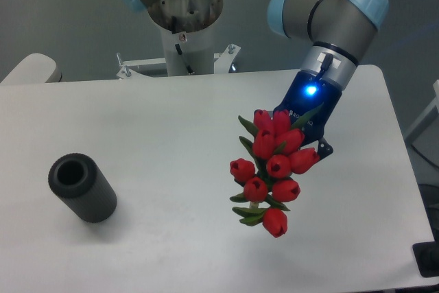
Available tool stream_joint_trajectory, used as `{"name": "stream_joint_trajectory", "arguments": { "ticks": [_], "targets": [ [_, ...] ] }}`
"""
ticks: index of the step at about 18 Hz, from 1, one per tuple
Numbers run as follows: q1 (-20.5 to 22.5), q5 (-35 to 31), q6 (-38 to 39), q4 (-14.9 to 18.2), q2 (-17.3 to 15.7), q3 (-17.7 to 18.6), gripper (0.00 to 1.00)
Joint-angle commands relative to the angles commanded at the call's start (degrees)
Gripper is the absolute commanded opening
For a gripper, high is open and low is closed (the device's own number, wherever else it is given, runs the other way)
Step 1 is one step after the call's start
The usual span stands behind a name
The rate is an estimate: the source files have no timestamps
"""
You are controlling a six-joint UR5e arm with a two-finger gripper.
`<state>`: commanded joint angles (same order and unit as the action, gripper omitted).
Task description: Place the flowers on the table
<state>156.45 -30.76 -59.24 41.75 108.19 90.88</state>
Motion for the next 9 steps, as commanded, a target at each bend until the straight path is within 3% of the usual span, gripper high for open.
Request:
{"name": "stream_joint_trajectory", "arguments": {
  "ticks": [9],
  "targets": [
    [0.26,-0.09,-1.32,0.18,-0.09,0.35,0.3]
  ]
}}
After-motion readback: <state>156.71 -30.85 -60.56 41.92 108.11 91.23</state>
